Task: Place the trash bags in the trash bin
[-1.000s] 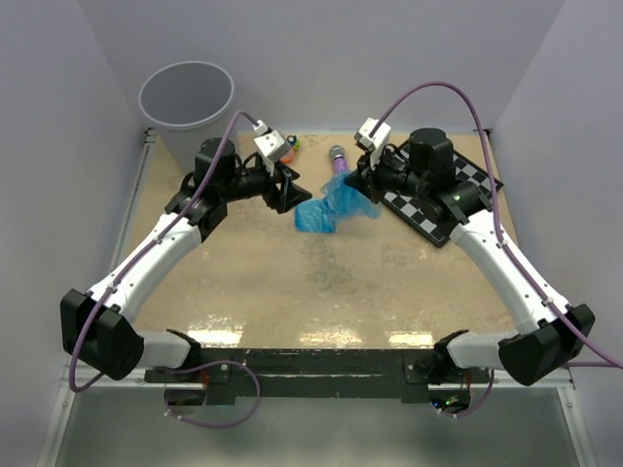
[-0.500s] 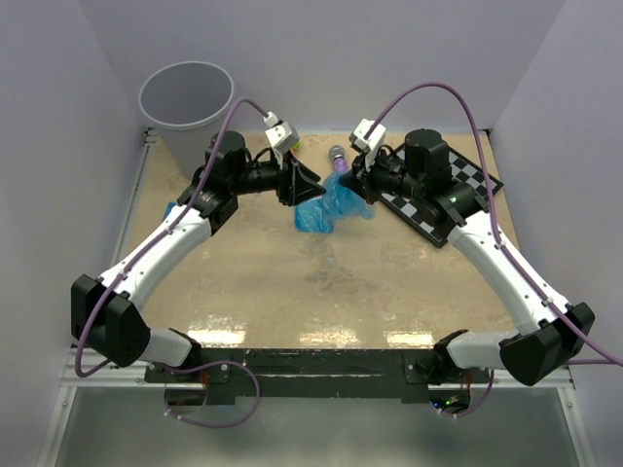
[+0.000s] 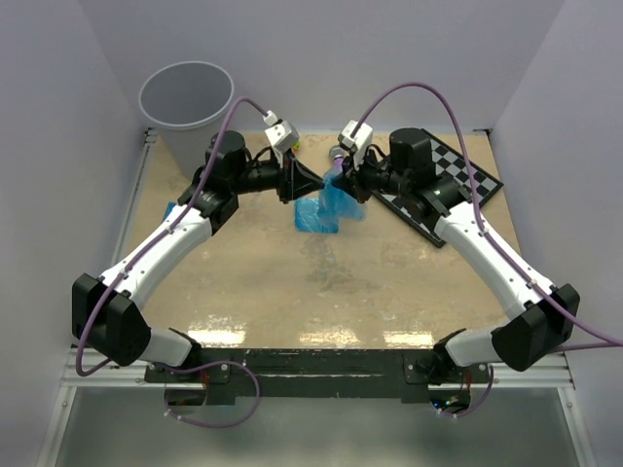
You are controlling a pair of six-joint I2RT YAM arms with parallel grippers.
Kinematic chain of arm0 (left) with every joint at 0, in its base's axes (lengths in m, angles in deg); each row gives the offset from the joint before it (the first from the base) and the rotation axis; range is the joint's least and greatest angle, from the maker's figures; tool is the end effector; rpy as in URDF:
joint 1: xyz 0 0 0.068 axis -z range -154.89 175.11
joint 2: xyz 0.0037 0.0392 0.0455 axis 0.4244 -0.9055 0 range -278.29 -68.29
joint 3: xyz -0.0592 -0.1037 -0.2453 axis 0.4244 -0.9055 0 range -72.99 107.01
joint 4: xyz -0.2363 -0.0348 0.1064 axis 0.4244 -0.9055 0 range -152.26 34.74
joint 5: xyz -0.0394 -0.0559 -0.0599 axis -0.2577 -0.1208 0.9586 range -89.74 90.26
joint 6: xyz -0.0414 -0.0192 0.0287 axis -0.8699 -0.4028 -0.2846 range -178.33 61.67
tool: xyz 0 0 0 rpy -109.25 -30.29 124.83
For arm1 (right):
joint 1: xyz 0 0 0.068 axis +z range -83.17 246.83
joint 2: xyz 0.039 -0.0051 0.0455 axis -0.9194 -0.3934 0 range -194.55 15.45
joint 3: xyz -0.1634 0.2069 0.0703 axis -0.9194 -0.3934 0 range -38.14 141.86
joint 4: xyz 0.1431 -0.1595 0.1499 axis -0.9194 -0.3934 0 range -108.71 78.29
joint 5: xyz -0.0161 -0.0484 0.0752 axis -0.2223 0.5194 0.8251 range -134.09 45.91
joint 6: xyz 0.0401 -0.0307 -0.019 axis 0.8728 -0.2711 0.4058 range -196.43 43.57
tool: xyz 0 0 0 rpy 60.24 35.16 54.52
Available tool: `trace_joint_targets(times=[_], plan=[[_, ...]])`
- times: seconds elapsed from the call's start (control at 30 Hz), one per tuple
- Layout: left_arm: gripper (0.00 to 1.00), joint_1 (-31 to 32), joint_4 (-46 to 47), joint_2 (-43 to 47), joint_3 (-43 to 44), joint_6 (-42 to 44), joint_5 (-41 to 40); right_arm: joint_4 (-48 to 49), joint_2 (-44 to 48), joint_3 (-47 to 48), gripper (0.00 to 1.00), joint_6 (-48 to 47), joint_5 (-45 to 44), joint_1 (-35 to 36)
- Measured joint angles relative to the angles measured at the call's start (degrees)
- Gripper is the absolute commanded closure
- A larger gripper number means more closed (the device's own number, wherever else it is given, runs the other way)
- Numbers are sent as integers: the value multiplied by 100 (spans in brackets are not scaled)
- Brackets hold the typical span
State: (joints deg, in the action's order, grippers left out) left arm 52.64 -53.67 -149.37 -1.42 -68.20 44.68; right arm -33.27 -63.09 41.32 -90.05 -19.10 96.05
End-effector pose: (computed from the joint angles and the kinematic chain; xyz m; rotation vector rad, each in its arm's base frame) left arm 0.2803 -0.1741 0.3794 0.8582 1.5875 -1.1321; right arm 0.2641 0.1649 0.3987 -0.9752 1.6796 0.6016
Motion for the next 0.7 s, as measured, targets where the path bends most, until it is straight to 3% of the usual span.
trace_joint_targets(times=[0.17, 0.3, 0.53, 0.7], plan=[[100, -2, -2, 87, -111, 46, -195, -7, -144, 7, 100, 22, -33, 2], [100, 0, -46, 286, -356, 107, -350, 0, -111, 2, 100, 66, -28, 2], [100, -15, -107, 492, -557, 160, -544, -11, 116, -101, 52, 114, -146, 4], [100, -129, -153, 651, -581, 166, -640, 22, 358, -376, 53, 83, -667, -4]])
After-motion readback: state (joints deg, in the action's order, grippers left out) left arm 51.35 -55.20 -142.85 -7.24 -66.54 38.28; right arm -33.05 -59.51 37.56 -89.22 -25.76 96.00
